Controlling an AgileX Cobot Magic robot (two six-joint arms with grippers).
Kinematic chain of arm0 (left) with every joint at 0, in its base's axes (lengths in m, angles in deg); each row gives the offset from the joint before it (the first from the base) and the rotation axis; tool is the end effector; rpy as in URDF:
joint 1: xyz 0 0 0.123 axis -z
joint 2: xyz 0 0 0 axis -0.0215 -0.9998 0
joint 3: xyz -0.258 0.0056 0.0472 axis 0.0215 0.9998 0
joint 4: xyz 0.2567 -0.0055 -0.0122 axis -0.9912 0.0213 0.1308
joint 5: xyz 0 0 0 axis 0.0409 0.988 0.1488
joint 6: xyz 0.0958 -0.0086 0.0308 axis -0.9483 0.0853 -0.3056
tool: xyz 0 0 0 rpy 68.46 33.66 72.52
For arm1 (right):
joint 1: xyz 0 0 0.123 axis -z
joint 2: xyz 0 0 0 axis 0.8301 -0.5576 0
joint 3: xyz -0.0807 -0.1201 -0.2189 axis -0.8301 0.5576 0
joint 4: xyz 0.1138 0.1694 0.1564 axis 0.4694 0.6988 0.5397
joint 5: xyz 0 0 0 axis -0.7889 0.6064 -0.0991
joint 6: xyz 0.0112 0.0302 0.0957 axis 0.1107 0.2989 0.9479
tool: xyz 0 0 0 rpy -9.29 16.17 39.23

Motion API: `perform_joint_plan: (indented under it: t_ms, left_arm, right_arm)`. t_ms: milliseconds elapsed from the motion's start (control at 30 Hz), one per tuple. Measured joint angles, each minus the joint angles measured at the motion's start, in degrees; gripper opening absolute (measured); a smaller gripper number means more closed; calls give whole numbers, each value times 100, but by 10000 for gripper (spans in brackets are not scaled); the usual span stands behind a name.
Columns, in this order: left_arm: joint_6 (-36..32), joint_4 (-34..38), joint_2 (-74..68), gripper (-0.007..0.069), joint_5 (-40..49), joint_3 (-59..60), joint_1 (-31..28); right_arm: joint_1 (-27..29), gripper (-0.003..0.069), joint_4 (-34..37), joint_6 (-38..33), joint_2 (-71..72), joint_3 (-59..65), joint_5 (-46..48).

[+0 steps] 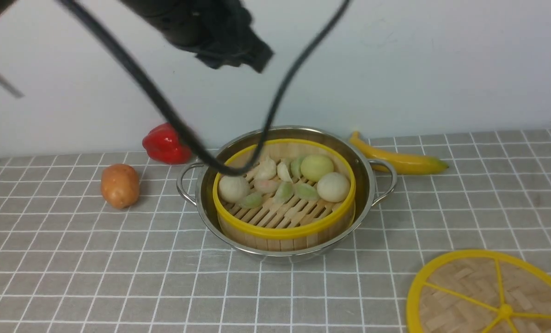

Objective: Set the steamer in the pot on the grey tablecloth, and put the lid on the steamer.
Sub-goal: 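Move the gripper down to the bamboo steamer lid and grasp its center knob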

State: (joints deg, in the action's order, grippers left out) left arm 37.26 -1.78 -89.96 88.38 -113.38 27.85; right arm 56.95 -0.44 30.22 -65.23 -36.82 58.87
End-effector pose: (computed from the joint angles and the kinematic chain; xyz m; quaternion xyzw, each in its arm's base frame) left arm 0.3191 -0.1588 0.3996 0.3041 0.8749 0.0223 0.3763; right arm 0.0919 -0.0056 0.1769 0.1042 0.7867 0.0449 0.6069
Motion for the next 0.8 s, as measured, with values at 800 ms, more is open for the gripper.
perform_joint_plan:
  t_ms: [800]
  left_arm:
    - [309, 840, 7424, 213, -3889, 9289, -3520]
  right_arm:
    - [0, 243, 0, -10, 0, 0, 0]
